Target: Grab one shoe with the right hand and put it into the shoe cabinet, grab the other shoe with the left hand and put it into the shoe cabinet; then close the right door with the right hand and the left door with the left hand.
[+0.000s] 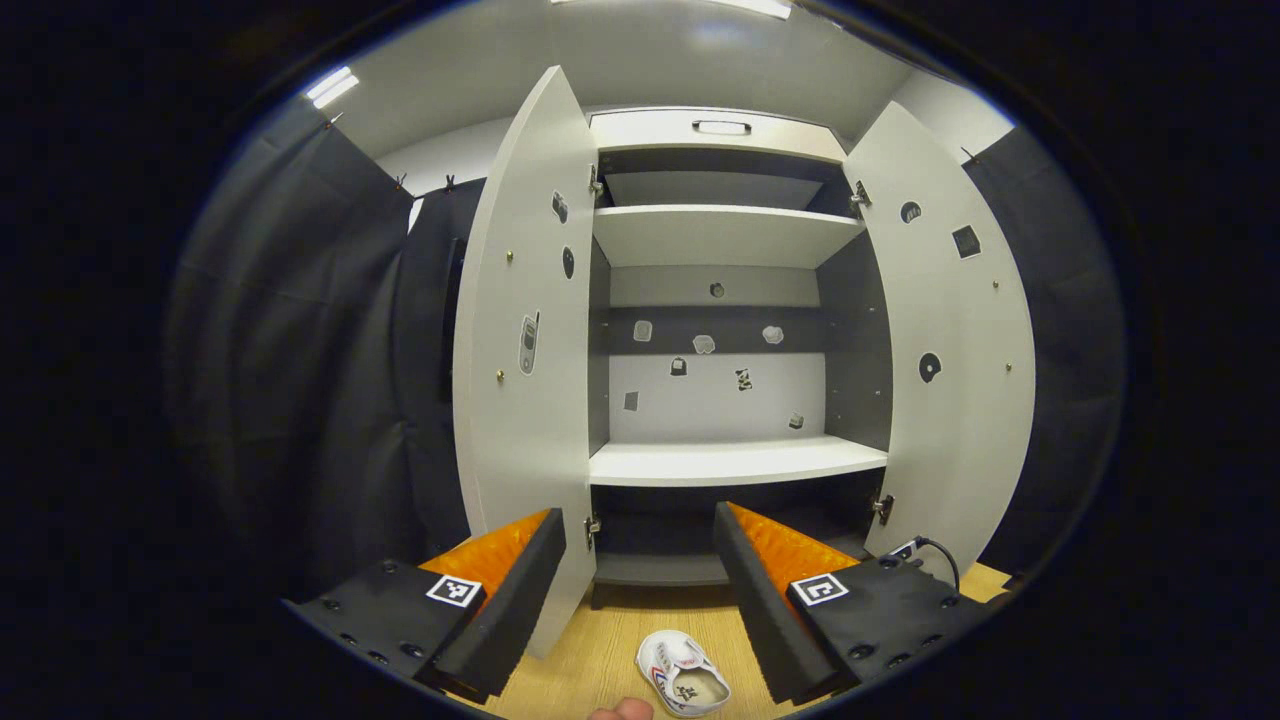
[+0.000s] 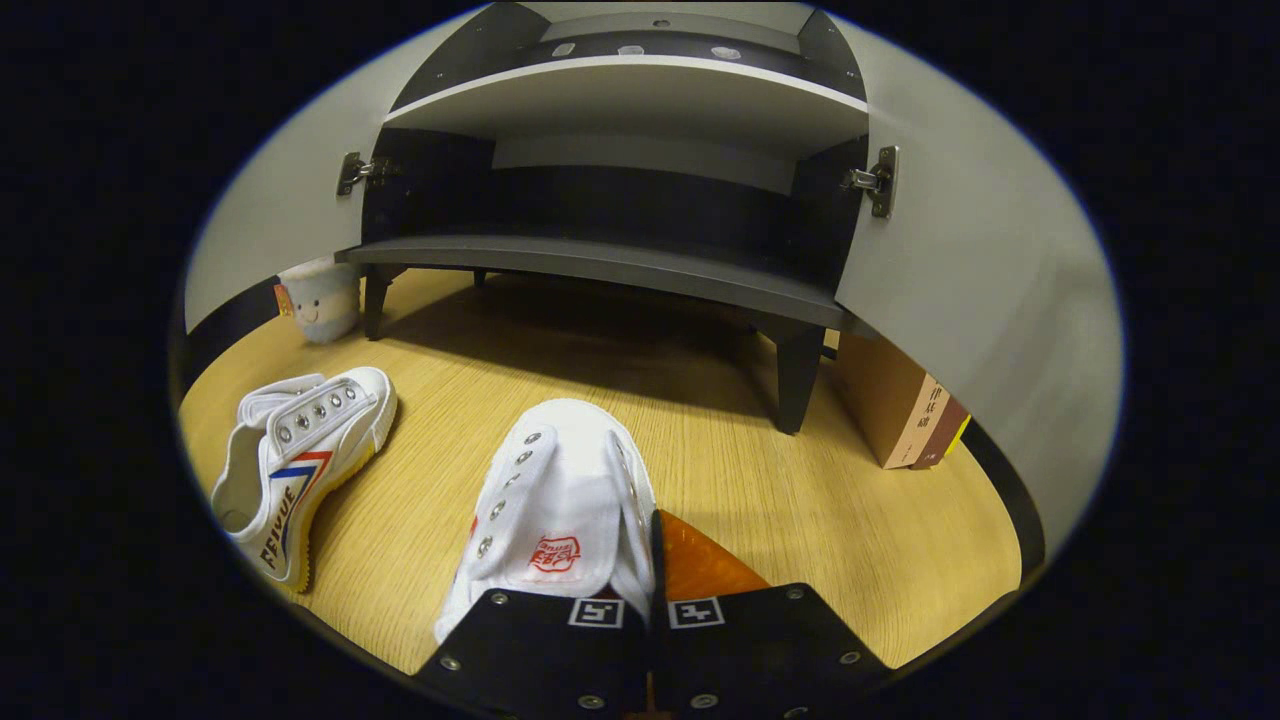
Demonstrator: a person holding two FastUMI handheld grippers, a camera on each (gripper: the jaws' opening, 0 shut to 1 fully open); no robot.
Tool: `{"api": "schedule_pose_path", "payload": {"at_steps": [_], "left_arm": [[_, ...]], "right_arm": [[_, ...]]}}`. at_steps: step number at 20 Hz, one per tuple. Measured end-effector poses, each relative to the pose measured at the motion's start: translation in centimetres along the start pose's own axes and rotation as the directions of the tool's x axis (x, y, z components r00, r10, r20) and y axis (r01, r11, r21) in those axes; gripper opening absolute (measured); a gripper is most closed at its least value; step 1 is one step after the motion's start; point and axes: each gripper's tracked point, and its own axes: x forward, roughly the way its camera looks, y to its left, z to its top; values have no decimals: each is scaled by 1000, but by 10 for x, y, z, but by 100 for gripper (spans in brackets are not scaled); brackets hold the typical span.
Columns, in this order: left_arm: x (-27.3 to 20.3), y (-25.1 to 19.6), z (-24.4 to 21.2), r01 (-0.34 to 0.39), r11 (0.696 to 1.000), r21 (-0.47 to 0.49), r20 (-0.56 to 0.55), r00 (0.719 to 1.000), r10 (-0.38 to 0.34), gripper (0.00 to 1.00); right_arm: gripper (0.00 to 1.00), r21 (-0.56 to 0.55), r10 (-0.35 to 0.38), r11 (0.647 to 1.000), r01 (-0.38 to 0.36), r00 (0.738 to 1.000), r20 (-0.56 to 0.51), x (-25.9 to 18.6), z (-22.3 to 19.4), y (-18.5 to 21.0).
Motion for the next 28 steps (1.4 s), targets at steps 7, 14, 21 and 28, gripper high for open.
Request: {"api": "schedule_pose_path", "payload": {"at_steps": [7,14,21,28], "left_arm": [[0,-10,4,30,999,-14,26,999,-30,96],[3,-17,9,100,993,-58,71,993,-96,96],[0,-2,8,103,992,-67,78,992,-98,96],[-5,18,5,73,996,-51,70,995,-70,96]], "right_arm": [[1,88,-13,996,1,991,132,-65,61,-7],[1,178,-66,984,5,938,339,-175,197,-13],[1,90,-97,994,57,838,537,-191,398,-21],[1,87,-220,975,203,866,448,-50,497,-59]]}}
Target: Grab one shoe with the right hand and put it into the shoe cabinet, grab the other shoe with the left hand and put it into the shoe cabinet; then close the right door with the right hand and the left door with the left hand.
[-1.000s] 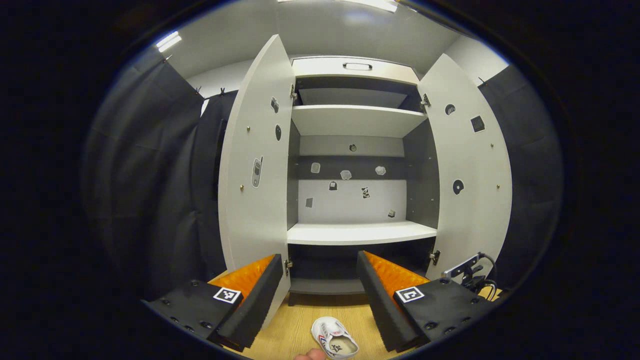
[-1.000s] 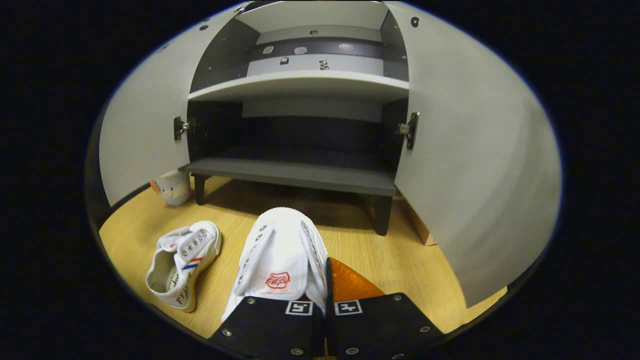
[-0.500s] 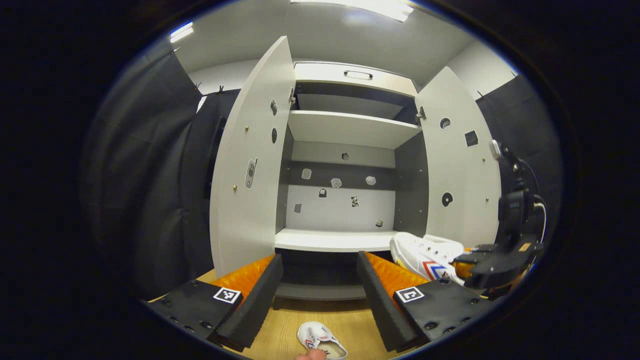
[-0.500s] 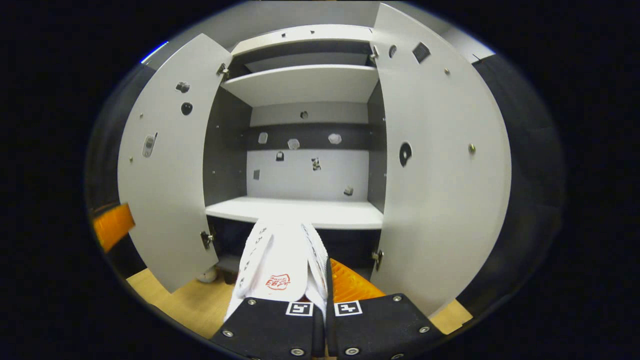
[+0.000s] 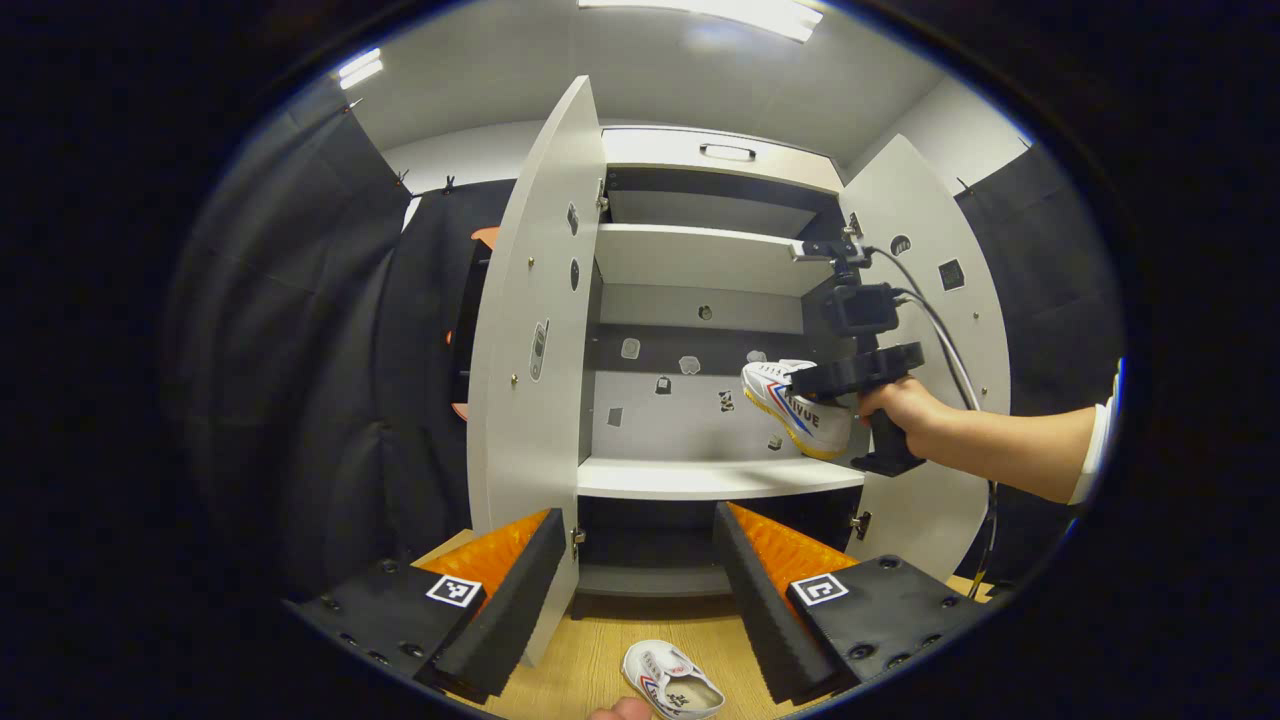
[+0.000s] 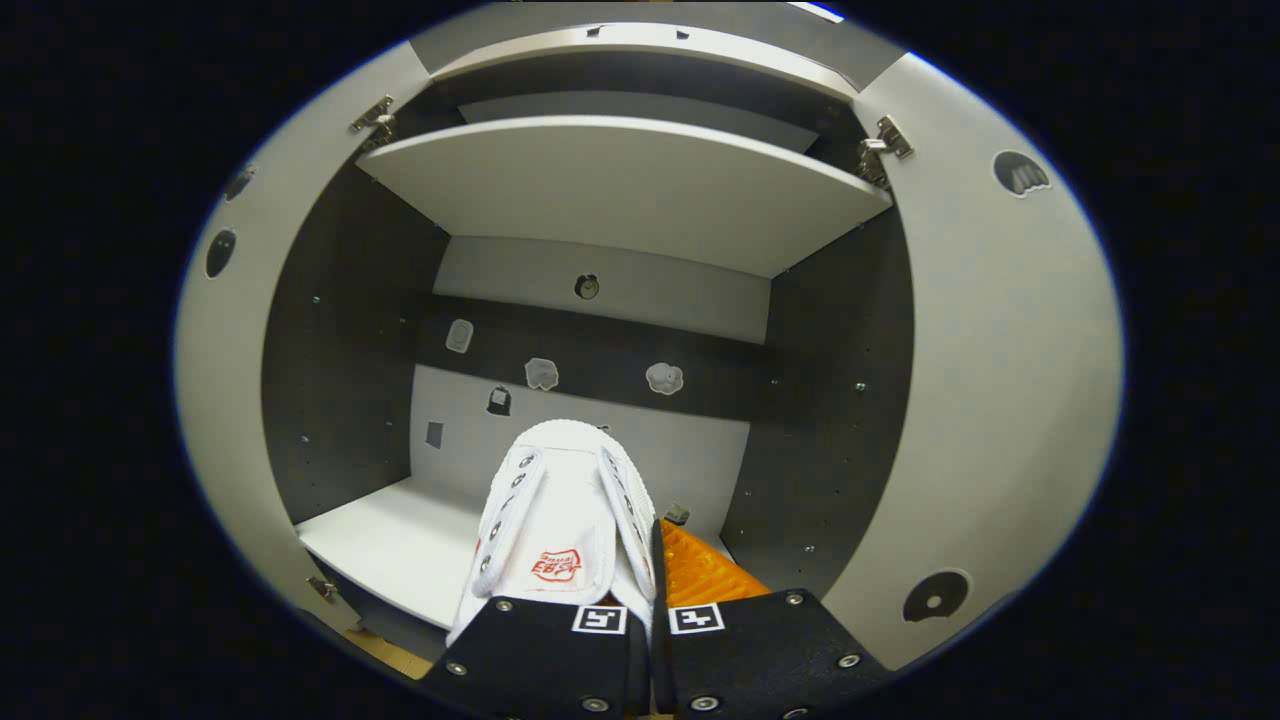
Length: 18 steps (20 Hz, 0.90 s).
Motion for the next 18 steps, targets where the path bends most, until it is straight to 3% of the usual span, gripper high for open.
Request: {"api": "schedule_pose_path", "payload": {"at_steps": [7,16,18], "left_arm": [[0,5,-3,-15,1000,-6,-11,1000,15,96],[4,9,-8,-21,1000,-13,-24,1000,21,96],[5,8,-8,-18,1000,-11,-25,1000,18,96]], "right_arm": [[1,-39,-100,995,93,968,-228,87,-76,-11],[2,-26,-112,994,109,940,-324,104,-108,-17],[8,11,-95,994,105,933,-348,105,-112,-15]]}}
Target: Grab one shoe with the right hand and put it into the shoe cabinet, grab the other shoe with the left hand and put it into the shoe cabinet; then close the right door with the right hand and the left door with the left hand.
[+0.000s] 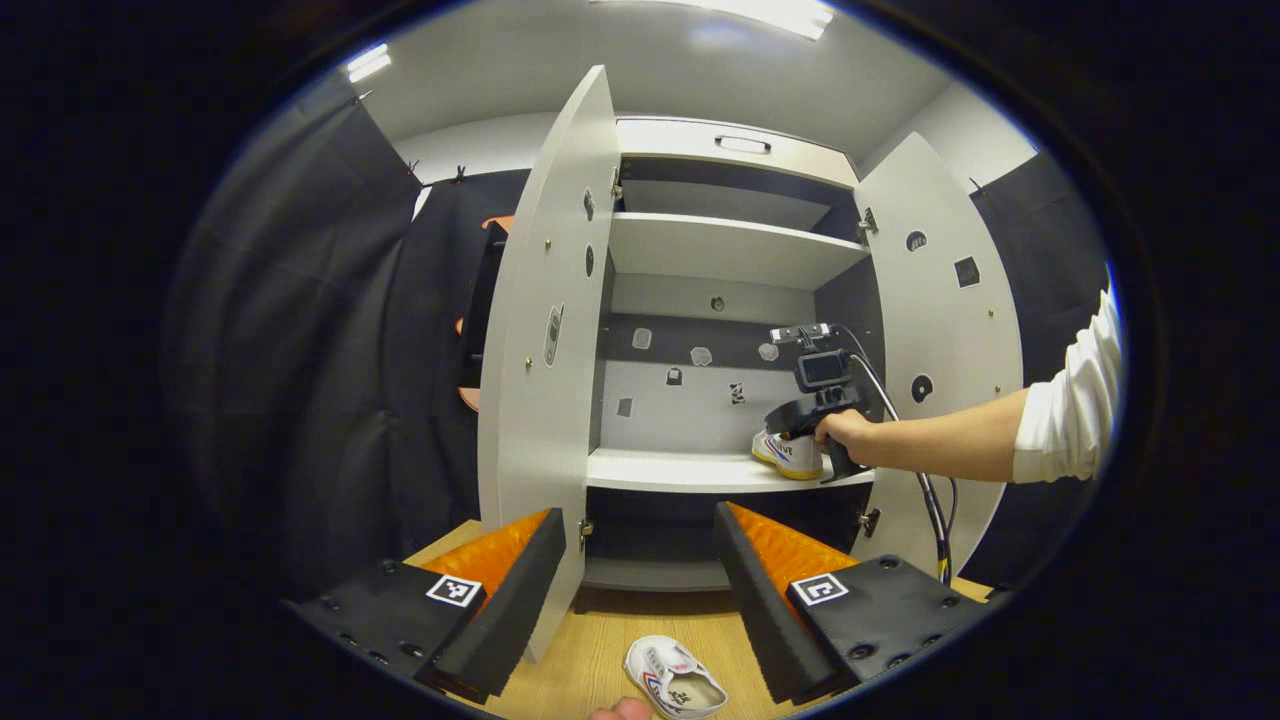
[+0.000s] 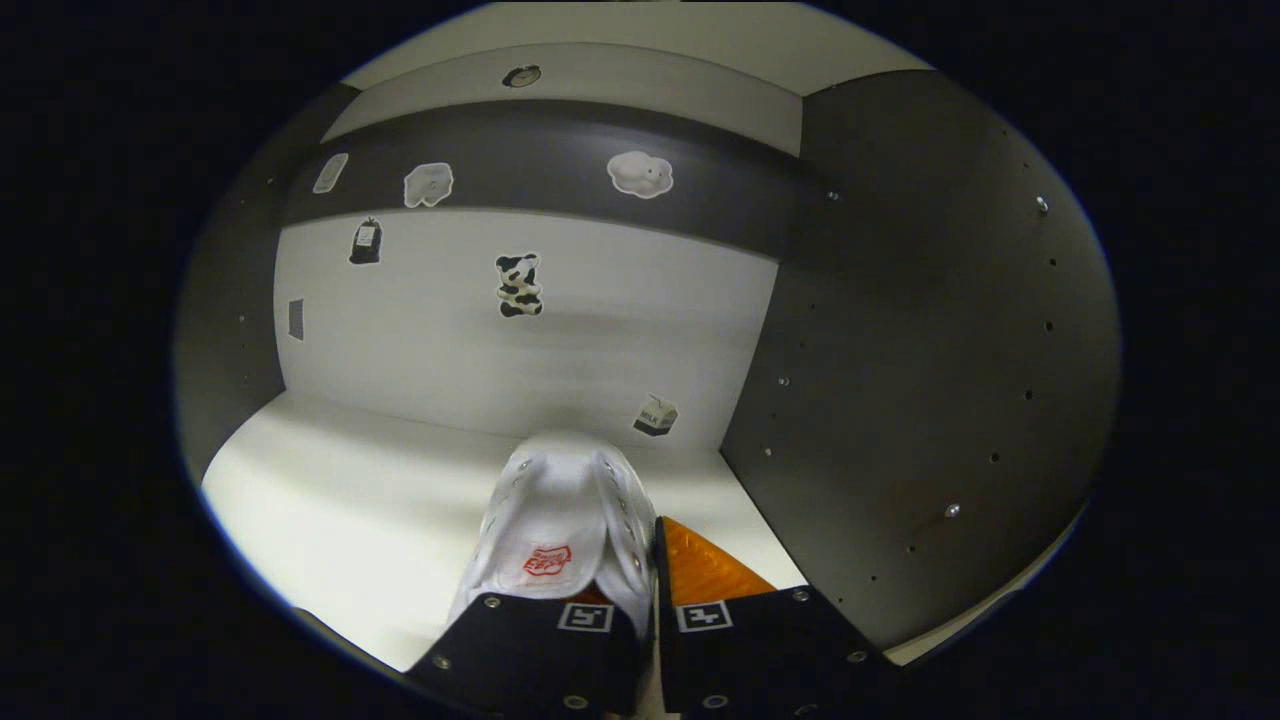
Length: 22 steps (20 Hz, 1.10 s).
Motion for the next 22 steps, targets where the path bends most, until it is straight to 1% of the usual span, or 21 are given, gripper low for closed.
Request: {"api": "schedule_pose_path", "payload": {"at_steps": [1,2,4,5,6,7,8,9,10,11,12,13,18,19,20,22], "left_arm": [[0,0,0,-1,1000,1,0,1000,1,96],[0,0,0,-2,1000,0,1,1000,2,96],[-1,0,0,0,1000,-6,4,1000,0,96],[0,-1,0,2,1000,-8,3,1000,-2,96],[1,-2,-2,5,1000,-9,1,1000,-5,96],[1,-3,-3,8,1000,-9,-3,1000,-8,96],[3,-4,-3,13,1000,-11,-4,1000,-13,96],[3,-6,-3,19,1000,-15,-2,1000,-19,96],[4,-8,-3,25,999,-20,1,1000,-25,96],[5,-10,-1,31,999,-24,5,1000,-31,96],[7,-11,-1,35,999,-28,9,999,-34,96],[8,-13,-1,41,999,-33,10,999,-41,96],[13,-20,-3,62,997,-43,2,998,-61,96],[13,-19,-3,59,998,-38,2,998,-59,99],[13,-19,-3,56,998,-33,2,998,-56,96],[12,-18,-2,48,999,-25,4,999,-48,96]], "right_arm": [[14,0,-1,1000,1,1000,-7,0,-2,-1],[16,-6,0,1000,0,1000,-4,-1,-1,-2],[23,-24,12,1000,-11,1000,9,-8,3,-2],[30,-38,18,999,-17,1000,18,-16,5,-3],[31,-49,31,998,-29,999,40,-24,10,-4],[51,-60,48,997,-44,997,56,-32,11,-3],[57,-68,61,996,-56,996,71,-43,13,-5],[66,-72,79,995,-73,993,89,-55,15,-6],[69,-75,92,994,-83,988,124,-69,21,-8],[76,-79,111,992,-100,980,163,-86,28,-9],[81,-80,135,989,-121,969,205,-104,33,-8],[89,-83,157,987,-140,957,243,-124,38,-6],[94,-101,241,970,-219,880,410,-228,46,-2],[94,-97,253,967,-234,864,436,-249,42,-4],[94,-89,260,965,-247,853,454,-265,39,-8],[94,-71,272,960,-273,832,483,-298,28,-16]]}}
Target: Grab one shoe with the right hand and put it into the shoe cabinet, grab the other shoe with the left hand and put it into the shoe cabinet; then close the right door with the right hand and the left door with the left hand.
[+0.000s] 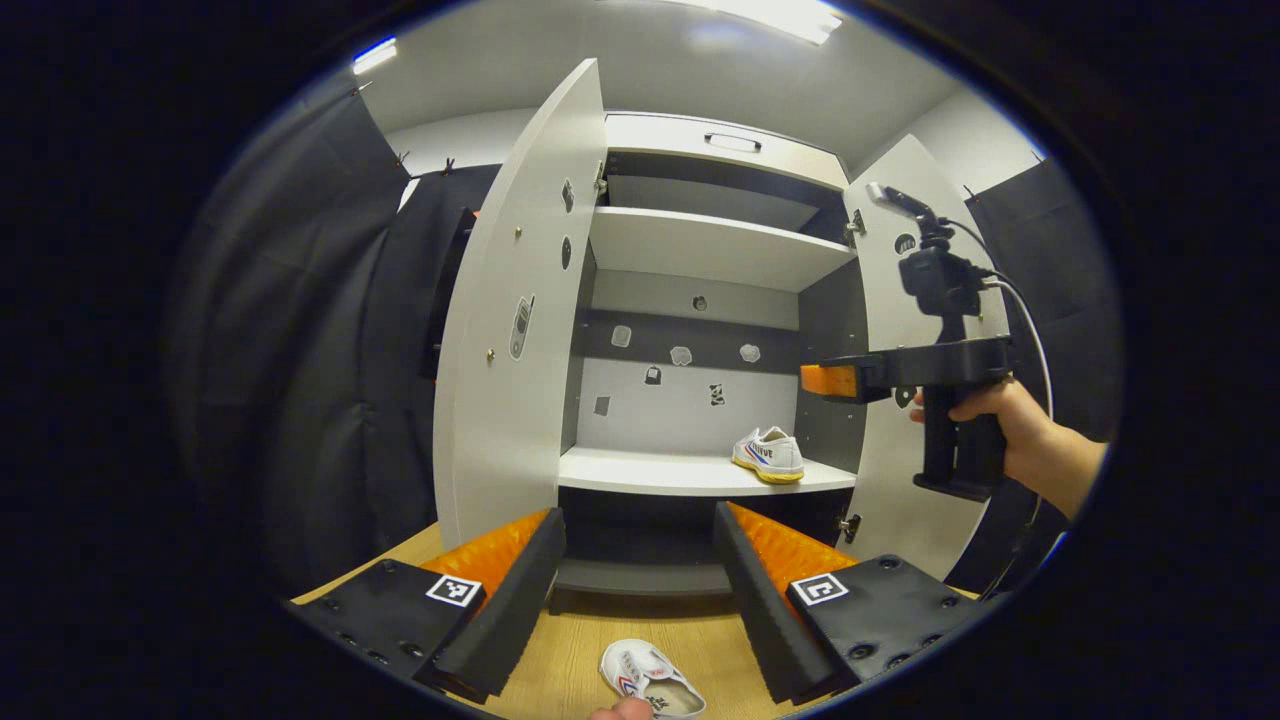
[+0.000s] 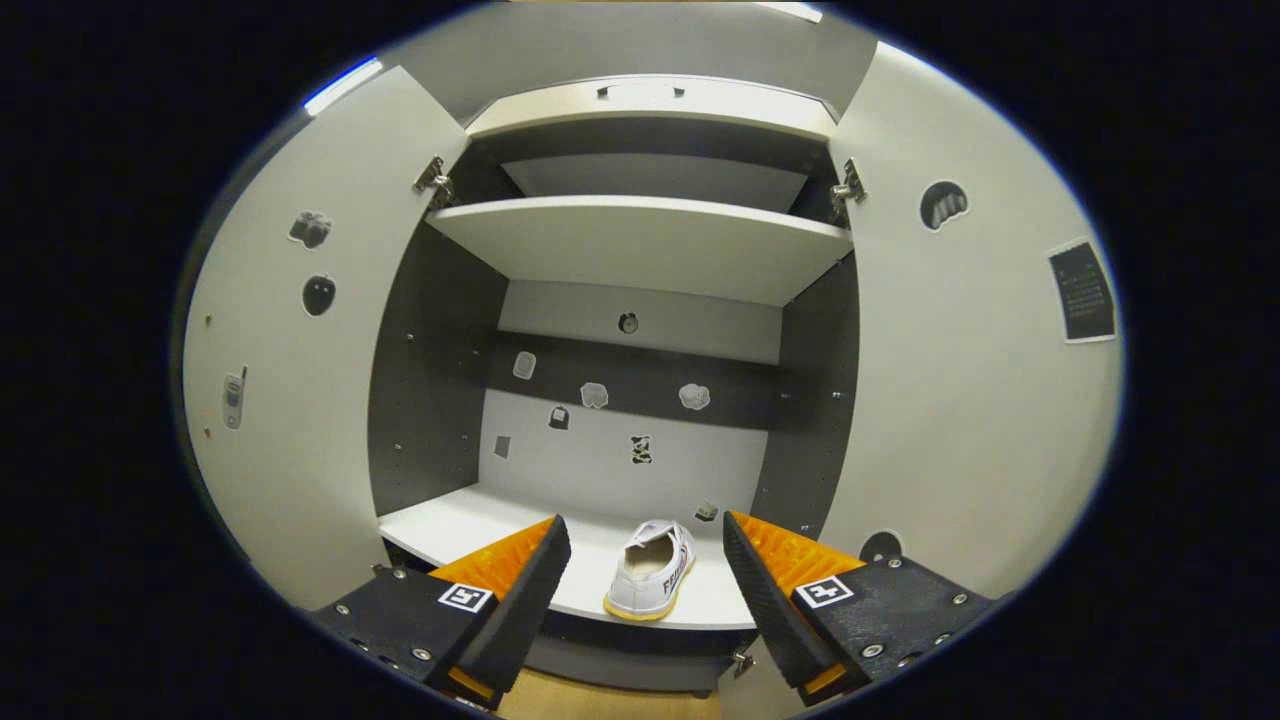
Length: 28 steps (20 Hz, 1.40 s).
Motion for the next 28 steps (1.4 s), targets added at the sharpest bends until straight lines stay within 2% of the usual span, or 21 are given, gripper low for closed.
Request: {"api": "schedule_pose_path", "payload": {"at_steps": [2,3,5,9,13,16,17,19,20,21,24,25,28], "left_arm": [[-1,0,-1,-5,1000,5,-1,1000,5,96],[-2,-2,-2,-4,1000,7,-5,1000,4,94],[-4,-5,-7,0,1000,12,-14,1000,0,96],[-6,-10,-20,0,999,33,-41,999,1,96],[-10,-13,-41,-8,999,32,-90,996,11,96],[-11,-13,-56,-4,1000,20,-141,990,7,96],[-8,-16,-67,18,1000,21,-179,984,-14,96],[-11,-25,-108,75,997,22,-304,951,-65,97],[-12,-26,-131,87,996,1,-358,930,-81,94],[-17,-27,-158,89,996,-22,-418,904,-91,97],[-30,-14,-240,49,998,-36,-585,809,-61,100],[-33,-7,-264,31,999,-33,-627,778,-44,97],[-38,5,-320,-6,1000,-4,-725,689,1,98]], "right_arm": [[98,20,-9,1000,9,999,33,-29,1,-6],[94,22,-19,1000,18,999,43,-43,-3,-9],[94,16,-32,999,31,998,60,-72,-14,-15],[94,12,-65,998,65,994,83,-119,-48,-20],[94,64,-96,994,93,994,56,-160,-94,-18],[94,22,-116,993,116,992,39,-177,-115,-26],[94,1,-125,992,125,991,46,-181,-114,-29],[94,-15,-132,991,133,990,52,-185,-114,-33],[94,-10,-131,991,132,990,52,-186,-115,-33],[94,1,-129,992,129,990,52,-187,-114,-34],[94,12,-135,991,135,990,46,-191,-117,-40],[94,6,-143,990,143,989,43,-191,-119,-44],[94,-17,-161,987,161,987,29,-197,-124,-53]]}}
